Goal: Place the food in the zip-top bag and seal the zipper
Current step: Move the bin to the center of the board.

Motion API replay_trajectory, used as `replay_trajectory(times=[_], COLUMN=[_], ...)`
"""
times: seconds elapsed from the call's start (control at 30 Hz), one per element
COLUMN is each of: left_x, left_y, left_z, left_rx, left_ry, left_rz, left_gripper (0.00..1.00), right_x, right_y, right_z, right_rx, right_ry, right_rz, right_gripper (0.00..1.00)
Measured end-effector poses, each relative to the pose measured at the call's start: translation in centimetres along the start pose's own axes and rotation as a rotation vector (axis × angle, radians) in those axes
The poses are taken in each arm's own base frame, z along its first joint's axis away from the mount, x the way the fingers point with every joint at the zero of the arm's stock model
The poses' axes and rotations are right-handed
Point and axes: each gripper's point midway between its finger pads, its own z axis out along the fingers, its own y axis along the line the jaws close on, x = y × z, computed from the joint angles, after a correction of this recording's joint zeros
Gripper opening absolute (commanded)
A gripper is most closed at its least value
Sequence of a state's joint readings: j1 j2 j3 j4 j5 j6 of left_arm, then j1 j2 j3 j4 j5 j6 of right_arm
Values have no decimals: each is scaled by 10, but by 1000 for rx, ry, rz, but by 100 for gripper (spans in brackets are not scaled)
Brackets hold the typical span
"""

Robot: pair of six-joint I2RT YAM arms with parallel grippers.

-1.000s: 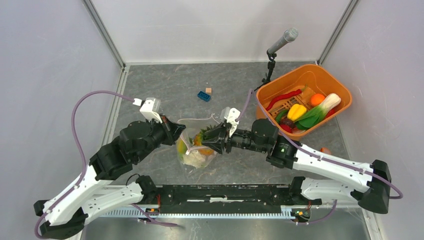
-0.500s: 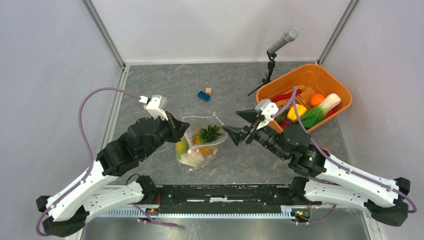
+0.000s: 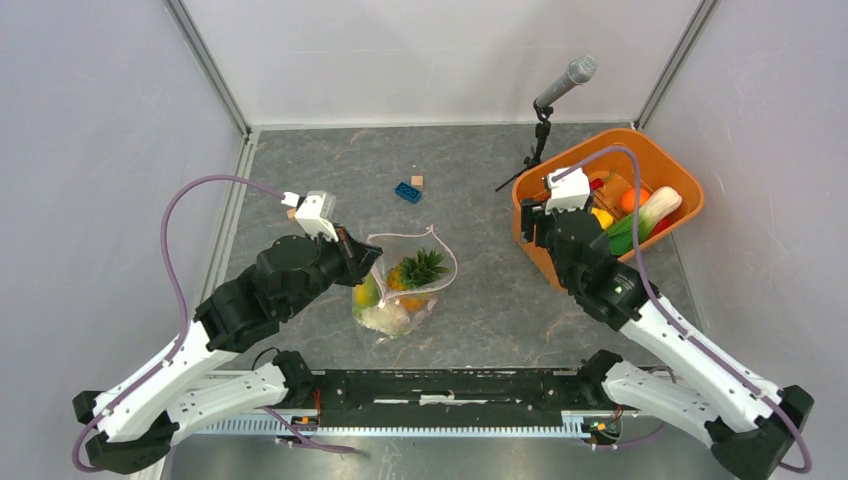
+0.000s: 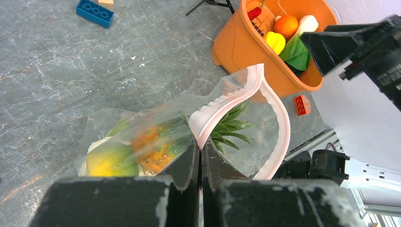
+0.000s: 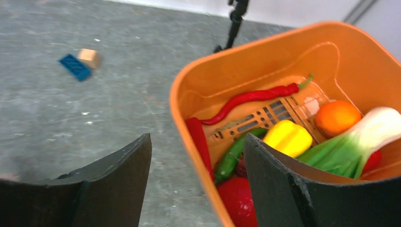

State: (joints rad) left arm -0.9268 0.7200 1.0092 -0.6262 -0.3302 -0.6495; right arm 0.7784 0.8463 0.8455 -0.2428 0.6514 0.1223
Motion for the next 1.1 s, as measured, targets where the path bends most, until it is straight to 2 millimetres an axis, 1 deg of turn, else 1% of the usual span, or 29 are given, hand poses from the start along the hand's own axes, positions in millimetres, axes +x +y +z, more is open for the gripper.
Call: replay_trajectory(times=[0.03, 0.07, 0.13, 0.23, 0.27, 0.33, 0.4, 0.47, 0.5, 0.53, 0.6, 0.67, 0.7, 0.73, 0.77, 0.83, 0.9, 0.93, 1.0, 1.1], left_x=[0, 1, 1, 2, 2, 2, 2, 2, 2, 2, 4, 5, 5, 5, 5, 4, 4, 4, 4, 5], left_y=[0, 0, 0, -1, -1, -2, -2, -2, -2, -1, 0, 1, 1, 1, 1, 1, 1, 1, 1, 2], left_z=[0, 0, 0, 0, 0, 0, -1, -2, -2, -2, -2, -3, -3, -3, -3, -3, -3, -3, -3, -3], left_rx=[0, -1, 1, 7, 10, 14, 15, 16, 17, 17, 15, 14, 14, 14, 15, 14, 14, 14, 15, 12], left_ry=[1, 1, 3, 6, 8, 10, 10, 8, 7, 6, 8, 9, 8, 8, 8, 7, 7, 7, 7, 7], left_rz=[0, 0, 0, 0, 0, 0, 0, -1, -2, -2, -1, -1, -1, -1, -1, -1, -1, -1, -1, -1], left_gripper=[2, 2, 2, 2, 2, 2, 2, 2, 2, 2, 2, 2, 2, 2, 2, 2, 2, 2, 2, 2], right_x=[7, 13, 29, 55, 68, 86, 104, 116, 119, 120, 114, 113, 112, 112, 112, 111, 106, 100, 87, 58], right_y=[-11, -16, -28, -28, -28, -24, -15, 2, 13, 24, 43, 61, 73, 86, 104, 133, 152, 157, 154, 137], right_z=[7, 12, 28, 48, 54, 62, 70, 73, 72, 70, 64, 54, 48, 40, 28, 6, -14, -24, -35, -44], right_rx=[32, 49, 69, 15, -7, -52, -109, -205, -263, -325, -419, -497, -541, -585, -648, -762, -851, -889, -910, -866], right_ry=[30, 51, 113, 197, 231, 280, 337, 375, 377, 372, 331, 308, 300, 298, 297, 295, 282, 265, 223, 115], right_rz=[-3, -4, -7, -6, -2, -4, -7, -1, 11, 27, 47, 63, 65, 61, 53, 32, 19, 15, 16, 24], right_gripper=[75, 76, 83, 89, 90, 88, 86, 85, 84, 84, 84, 84, 84, 84, 84, 84, 85, 86, 88, 90])
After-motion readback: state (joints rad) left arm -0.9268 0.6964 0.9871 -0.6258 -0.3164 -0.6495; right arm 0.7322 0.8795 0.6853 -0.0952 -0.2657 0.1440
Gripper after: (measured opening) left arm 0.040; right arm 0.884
